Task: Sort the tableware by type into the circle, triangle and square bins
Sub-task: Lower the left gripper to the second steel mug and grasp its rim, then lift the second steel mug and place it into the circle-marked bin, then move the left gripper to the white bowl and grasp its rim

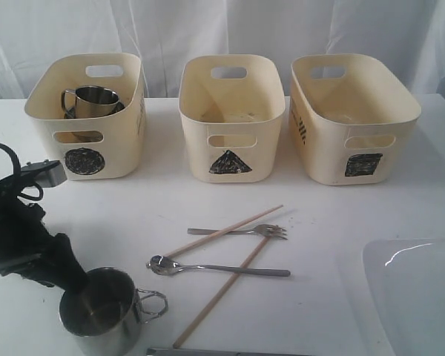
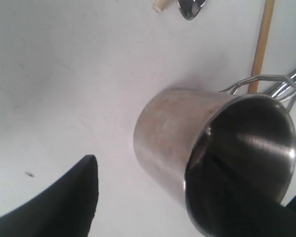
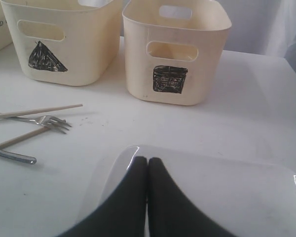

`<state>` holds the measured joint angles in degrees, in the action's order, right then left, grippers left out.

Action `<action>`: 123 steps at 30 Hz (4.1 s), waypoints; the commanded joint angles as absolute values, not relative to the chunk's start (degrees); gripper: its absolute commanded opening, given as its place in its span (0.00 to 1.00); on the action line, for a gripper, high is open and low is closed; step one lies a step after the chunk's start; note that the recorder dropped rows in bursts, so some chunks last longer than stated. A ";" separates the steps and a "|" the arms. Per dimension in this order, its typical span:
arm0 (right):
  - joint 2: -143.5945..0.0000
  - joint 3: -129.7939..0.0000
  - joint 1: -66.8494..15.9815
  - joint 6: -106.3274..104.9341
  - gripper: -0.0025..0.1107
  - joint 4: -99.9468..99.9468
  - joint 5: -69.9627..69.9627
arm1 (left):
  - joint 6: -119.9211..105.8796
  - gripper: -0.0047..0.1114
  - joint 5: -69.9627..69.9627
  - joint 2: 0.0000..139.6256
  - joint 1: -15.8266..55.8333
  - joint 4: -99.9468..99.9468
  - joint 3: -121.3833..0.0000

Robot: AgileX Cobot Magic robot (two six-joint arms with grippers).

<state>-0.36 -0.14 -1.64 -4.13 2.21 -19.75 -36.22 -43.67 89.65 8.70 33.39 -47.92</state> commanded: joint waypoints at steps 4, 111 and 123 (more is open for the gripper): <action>0.00 0.00 -1.35 -4.13 0.02 2.09 -19.58 | -39.23 0.60 -35.35 90.37 8.74 39.88 -44.41; 0.00 0.00 -1.35 -4.13 0.02 2.09 -19.58 | -24.34 0.15 -35.68 85.34 2.33 13.23 -86.68; 0.00 0.00 -1.35 -4.13 0.02 2.09 -19.58 | -9.15 0.04 -52.02 82.25 -3.33 0.71 -77.93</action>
<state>-0.36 -0.14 -1.64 -4.13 2.31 -19.75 -14.26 -50.55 84.19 -3.08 0.93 -80.79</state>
